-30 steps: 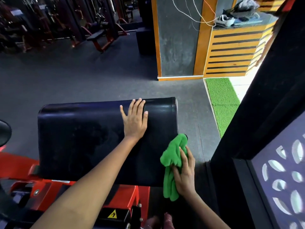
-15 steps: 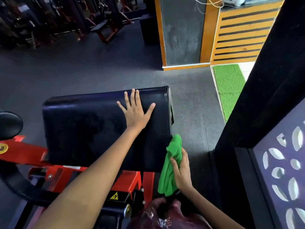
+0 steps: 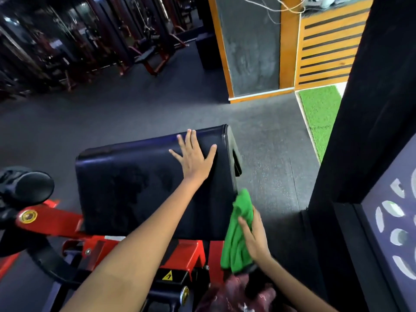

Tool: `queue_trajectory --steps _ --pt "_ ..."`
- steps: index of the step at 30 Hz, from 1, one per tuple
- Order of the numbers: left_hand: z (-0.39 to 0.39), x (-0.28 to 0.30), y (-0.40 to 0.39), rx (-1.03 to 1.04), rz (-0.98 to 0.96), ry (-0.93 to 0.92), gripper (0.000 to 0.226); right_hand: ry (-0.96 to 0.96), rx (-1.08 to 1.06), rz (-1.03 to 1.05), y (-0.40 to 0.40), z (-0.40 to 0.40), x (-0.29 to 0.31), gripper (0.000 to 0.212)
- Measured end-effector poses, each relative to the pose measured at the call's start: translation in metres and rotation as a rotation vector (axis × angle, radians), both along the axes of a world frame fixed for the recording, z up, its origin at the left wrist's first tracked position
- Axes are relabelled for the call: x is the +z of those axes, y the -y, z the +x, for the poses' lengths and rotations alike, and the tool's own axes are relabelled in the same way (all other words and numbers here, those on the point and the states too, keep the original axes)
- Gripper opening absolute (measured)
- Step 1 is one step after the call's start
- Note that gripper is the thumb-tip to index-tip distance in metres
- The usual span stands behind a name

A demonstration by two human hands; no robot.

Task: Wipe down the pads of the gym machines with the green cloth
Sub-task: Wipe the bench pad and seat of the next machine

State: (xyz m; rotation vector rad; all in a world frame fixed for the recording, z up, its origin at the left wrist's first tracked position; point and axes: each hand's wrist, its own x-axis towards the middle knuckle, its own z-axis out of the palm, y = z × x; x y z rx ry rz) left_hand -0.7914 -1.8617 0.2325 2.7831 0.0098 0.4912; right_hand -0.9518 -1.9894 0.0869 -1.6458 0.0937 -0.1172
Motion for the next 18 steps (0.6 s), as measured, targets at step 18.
queue_trajectory --steps 18 --pt "0.007 -0.038 0.013 -0.087 0.303 0.31 0.056 0.237 -0.105 0.006 -0.004 0.156 0.124 0.06"
